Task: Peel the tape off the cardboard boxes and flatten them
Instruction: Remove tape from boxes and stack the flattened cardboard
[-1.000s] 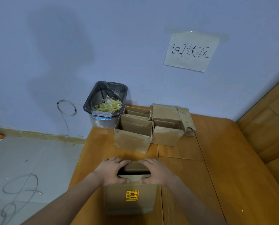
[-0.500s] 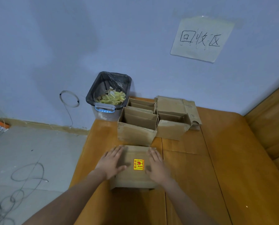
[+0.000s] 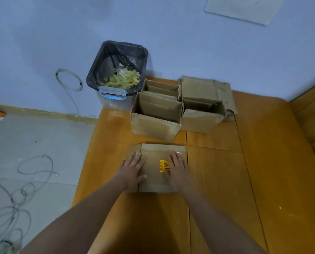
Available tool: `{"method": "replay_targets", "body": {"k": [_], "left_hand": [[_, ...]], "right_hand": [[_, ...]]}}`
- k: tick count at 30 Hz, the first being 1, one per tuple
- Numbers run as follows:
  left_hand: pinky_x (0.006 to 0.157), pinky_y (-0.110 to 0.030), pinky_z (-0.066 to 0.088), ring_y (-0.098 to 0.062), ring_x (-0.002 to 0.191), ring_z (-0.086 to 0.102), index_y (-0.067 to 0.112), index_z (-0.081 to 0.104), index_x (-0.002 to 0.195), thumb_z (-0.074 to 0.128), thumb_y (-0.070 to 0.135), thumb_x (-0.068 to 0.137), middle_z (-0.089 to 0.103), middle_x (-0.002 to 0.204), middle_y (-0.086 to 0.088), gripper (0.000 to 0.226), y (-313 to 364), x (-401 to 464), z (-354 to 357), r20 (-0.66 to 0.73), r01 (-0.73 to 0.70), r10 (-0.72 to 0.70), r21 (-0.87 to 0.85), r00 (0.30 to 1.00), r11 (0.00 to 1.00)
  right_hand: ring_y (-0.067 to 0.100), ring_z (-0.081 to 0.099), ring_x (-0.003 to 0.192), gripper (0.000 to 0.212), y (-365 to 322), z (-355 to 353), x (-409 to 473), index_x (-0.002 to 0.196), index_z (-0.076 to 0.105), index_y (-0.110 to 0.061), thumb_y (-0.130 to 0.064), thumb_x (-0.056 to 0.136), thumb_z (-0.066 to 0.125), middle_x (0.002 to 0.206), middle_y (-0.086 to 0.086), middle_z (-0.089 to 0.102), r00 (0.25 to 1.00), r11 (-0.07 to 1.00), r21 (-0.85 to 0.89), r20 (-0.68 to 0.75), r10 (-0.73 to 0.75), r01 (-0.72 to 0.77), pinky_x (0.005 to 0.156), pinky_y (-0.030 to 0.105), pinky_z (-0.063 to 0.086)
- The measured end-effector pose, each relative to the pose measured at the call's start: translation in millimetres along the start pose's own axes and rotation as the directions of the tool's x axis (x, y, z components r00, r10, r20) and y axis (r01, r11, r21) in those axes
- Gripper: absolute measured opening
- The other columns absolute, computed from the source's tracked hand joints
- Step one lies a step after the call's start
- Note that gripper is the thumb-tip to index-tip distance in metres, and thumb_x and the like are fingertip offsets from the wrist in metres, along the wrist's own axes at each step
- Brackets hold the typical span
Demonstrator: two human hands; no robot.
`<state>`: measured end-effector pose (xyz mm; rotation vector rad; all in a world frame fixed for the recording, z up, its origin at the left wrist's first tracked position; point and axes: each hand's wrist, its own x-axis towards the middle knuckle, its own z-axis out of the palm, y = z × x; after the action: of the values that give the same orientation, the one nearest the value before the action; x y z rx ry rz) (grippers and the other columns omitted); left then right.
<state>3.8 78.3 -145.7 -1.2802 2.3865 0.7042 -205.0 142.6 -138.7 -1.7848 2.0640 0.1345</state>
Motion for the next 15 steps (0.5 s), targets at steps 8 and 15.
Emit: {"method": "replay_targets", "body": {"k": [8,15], "left_hand": [[0.119,-0.046,0.002,-0.026,0.149,-0.005,0.020,0.008,0.156,0.026,0.056,0.100,-0.006,0.163,-0.001,0.068,0,24,40,-0.034,-0.033,0.037,0.108,0.999,0.994],[0.116,-0.056,0.019,-0.042,0.141,0.029,0.006,0.049,0.138,0.043,0.053,0.094,0.032,0.154,-0.021,0.065,0,53,44,-0.295,-0.128,0.143,0.069,0.945,0.989]], "right_hand": [[0.021,-0.011,0.148,0.064,25,41,-4,0.154,0.002,-0.019,-0.044,0.102,0.029,0.161,0.001,-0.009,0.993,0.998,-0.040,0.105,0.046,-0.042,0.119,0.046,0.003],[0.033,0.036,0.123,0.044,31,43,27,0.132,0.046,-0.013,-0.037,0.095,0.046,0.137,0.012,0.042,0.997,0.992,-0.113,-0.065,0.042,-0.049,0.103,0.047,0.030]]}}
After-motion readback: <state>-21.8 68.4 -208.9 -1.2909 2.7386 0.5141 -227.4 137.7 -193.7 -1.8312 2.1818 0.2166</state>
